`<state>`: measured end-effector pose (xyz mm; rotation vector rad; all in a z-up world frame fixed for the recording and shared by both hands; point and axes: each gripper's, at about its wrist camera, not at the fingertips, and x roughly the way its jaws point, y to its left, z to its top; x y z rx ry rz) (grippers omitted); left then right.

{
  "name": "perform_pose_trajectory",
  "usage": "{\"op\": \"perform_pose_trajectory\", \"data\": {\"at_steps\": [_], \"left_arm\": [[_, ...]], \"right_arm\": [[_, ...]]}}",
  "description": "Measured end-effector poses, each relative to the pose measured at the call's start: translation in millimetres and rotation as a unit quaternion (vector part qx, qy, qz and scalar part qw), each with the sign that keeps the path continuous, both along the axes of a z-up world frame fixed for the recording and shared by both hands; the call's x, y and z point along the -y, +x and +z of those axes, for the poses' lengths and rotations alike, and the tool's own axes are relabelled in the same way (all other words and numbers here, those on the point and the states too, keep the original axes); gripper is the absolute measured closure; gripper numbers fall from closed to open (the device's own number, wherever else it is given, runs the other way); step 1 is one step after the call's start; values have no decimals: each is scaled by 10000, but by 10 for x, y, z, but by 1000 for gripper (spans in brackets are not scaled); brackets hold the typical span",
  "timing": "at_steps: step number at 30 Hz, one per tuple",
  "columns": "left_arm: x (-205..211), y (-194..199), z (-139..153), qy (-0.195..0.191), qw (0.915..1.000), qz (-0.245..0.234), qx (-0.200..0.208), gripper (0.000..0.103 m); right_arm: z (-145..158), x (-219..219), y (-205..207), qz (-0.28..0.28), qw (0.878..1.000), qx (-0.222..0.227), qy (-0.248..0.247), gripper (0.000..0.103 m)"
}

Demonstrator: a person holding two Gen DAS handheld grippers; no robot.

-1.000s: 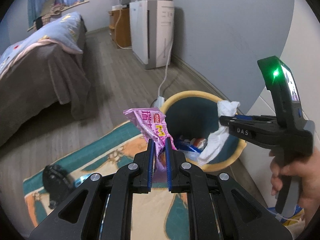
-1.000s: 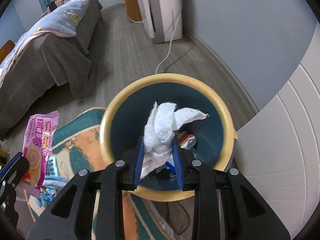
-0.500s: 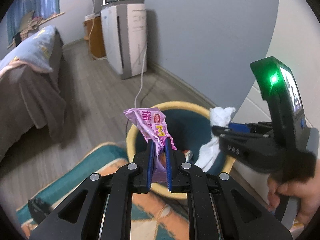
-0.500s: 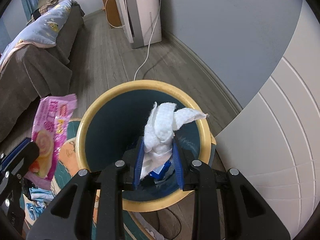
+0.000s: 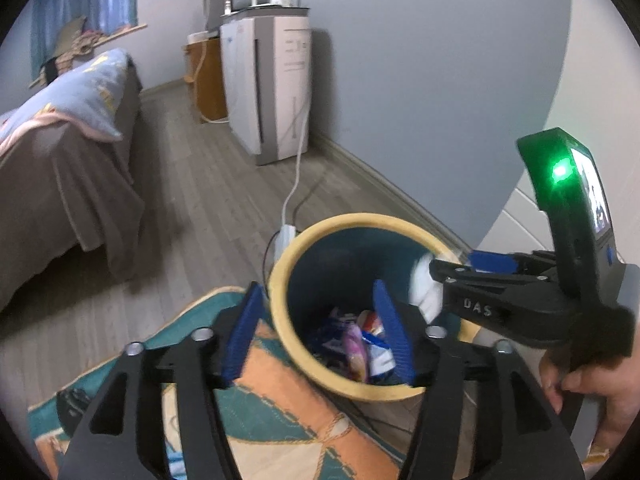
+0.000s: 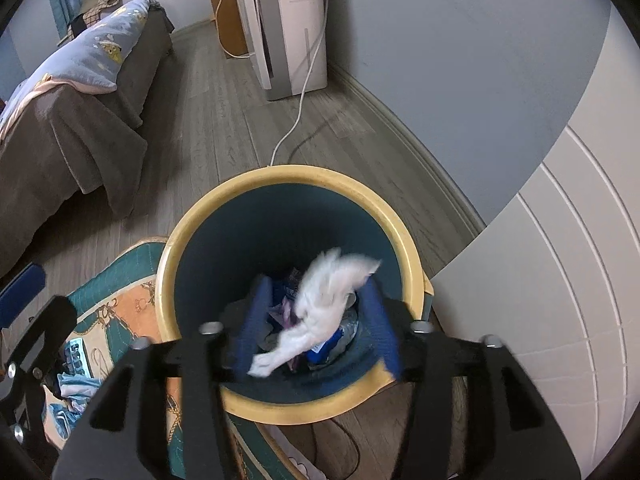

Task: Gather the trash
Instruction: 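Open both tools over the teal bin to drop wrapper and tissue, then move both open tools back over the black bag and masks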

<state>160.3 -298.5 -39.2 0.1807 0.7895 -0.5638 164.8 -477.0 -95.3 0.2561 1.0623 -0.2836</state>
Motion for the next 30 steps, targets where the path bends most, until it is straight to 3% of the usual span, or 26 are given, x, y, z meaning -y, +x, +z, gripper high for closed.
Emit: {"op": "perform_pose_trajectory", "data": {"at_steps": [3, 4, 7, 19, 27, 30], "left_arm": [[-109, -1, 19, -77, 9998, 171, -7, 19], [-157, -8, 31, -96, 9996, 252, 20, 14], [-302, -48, 54, -89, 9988, 485, 54, 10], [-1246, -336, 284, 308, 9902, 1319, 350, 6], [-2166, -681, 275, 611, 9739, 2173, 260, 6], [-2509, -785, 166, 700, 9636, 2567, 248, 6]], "right_arm": [[28, -13, -8, 24, 10000, 48, -60, 20], [34, -18, -10, 36, 10000, 71, -29, 17], [57, -57, -5, 99, 9999, 116, -10, 7], [253, -408, 26, 525, 9981, 272, -156, 6], [441, -1025, -3, 1394, 9883, 485, -389, 6], [444, -1246, -20, 1742, 9826, 511, -395, 6]]}}
